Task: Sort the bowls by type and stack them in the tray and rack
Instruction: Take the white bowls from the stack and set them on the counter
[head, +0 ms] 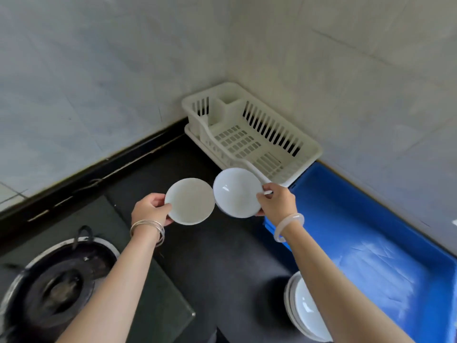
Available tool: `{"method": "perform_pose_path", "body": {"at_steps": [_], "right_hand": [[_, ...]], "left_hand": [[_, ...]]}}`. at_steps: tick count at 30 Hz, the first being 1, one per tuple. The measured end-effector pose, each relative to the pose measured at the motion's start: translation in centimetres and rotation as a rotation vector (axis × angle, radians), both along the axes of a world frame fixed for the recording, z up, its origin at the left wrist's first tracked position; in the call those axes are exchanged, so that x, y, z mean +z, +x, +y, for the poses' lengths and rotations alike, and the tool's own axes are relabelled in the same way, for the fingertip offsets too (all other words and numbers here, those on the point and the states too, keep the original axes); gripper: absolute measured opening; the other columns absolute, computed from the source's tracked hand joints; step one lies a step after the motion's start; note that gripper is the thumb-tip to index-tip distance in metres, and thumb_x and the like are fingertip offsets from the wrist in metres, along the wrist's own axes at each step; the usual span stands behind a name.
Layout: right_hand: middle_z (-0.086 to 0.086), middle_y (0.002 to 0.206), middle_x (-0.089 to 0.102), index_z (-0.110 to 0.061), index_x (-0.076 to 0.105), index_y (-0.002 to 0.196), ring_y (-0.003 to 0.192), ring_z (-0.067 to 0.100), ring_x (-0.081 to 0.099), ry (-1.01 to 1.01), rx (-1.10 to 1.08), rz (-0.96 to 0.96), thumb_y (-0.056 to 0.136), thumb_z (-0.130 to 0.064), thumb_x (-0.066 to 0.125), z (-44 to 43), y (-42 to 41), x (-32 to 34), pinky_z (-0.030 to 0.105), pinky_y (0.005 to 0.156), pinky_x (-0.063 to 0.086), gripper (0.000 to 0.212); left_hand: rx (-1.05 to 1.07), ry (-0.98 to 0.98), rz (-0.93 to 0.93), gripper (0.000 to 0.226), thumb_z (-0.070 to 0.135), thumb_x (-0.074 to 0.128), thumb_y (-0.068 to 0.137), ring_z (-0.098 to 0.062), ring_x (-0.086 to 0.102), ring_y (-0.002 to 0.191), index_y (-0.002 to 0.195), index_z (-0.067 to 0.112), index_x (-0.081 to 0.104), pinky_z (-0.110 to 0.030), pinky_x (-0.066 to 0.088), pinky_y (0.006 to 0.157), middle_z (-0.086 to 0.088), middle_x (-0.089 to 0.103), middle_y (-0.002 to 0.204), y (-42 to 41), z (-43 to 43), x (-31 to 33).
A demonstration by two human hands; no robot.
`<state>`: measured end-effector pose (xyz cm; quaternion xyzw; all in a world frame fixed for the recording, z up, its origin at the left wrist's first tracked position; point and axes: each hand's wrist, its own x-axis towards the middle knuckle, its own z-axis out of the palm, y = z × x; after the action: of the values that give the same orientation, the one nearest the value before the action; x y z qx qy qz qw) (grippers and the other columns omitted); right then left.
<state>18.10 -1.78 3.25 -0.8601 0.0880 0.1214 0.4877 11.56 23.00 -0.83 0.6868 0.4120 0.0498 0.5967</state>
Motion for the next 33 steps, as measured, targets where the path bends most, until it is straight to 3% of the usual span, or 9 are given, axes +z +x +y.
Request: {"method": "perform_pose_path", "body": {"at_steps": [6, 17, 25, 30, 33], "right_hand": [[-0.007, 0.081, 0.049, -0.016, 0.048, 0.097, 0.061, 0.011, 0.058, 0.039, 0.066, 0.076, 0.091, -0.006, 0.048, 6.9, 5.2, -3.8, 0.022, 0.043, 0.055, 0.012], [-0.003, 0.078, 0.047, -0.013, 0.047, 0.094, 0.054, 0.013, 0.056, 0.126, 0.007, 0.240, 0.089, -0.001, 0.048, 15.2, 12.3, -9.7, 0.032, 0.056, 0.060, 0.013], [0.010, 0.100, 0.050, -0.008, 0.049, 0.113, 0.054, 0.016, 0.056, 0.158, -0.042, 0.267, 0.089, -0.001, 0.050, 18.1, 14.5, -11.8, 0.042, 0.068, 0.061, 0.025], [0.009, 0.099, 0.053, -0.014, 0.046, 0.102, 0.058, 0.021, 0.064, 0.241, -0.064, 0.284, 0.091, -0.004, 0.052, 18.6, 14.9, -12.1, 0.034, 0.066, 0.060, 0.016], [0.012, 0.108, 0.055, -0.012, 0.049, 0.105, 0.072, 0.025, 0.065, 0.317, -0.102, 0.309, 0.090, -0.005, 0.055, 18.5, 14.9, -12.1, 0.032, 0.064, 0.059, 0.018]], "left_hand": [[0.200, -0.052, 0.014, 0.021, -0.006, 0.061, 0.078, -0.030, 0.062, 0.087, 0.088, 0.013, 0.061, -0.030, 0.054, 0.059, -0.006, 0.060, 0.093, 2.6, 4.7, -2.4], [0.433, -0.153, -0.029, 0.026, -0.007, 0.058, 0.082, -0.034, 0.062, 0.091, 0.105, 0.003, 0.060, -0.038, 0.054, 0.074, -0.019, 0.061, 0.113, 6.9, 9.0, -5.1], [0.499, -0.166, -0.031, 0.024, -0.006, 0.059, 0.082, -0.032, 0.063, 0.095, 0.101, 0.009, 0.060, -0.034, 0.054, 0.069, -0.017, 0.061, 0.112, 8.5, 10.1, -6.6], [0.512, -0.180, -0.044, 0.024, -0.005, 0.059, 0.081, -0.031, 0.064, 0.096, 0.099, 0.011, 0.058, -0.031, 0.054, 0.063, -0.014, 0.061, 0.110, 8.9, 10.4, -7.1], [0.523, -0.211, -0.051, 0.025, -0.003, 0.059, 0.082, -0.030, 0.064, 0.098, 0.102, 0.012, 0.057, -0.031, 0.054, 0.065, -0.011, 0.060, 0.110, 9.0, 10.4, -7.3]]}}
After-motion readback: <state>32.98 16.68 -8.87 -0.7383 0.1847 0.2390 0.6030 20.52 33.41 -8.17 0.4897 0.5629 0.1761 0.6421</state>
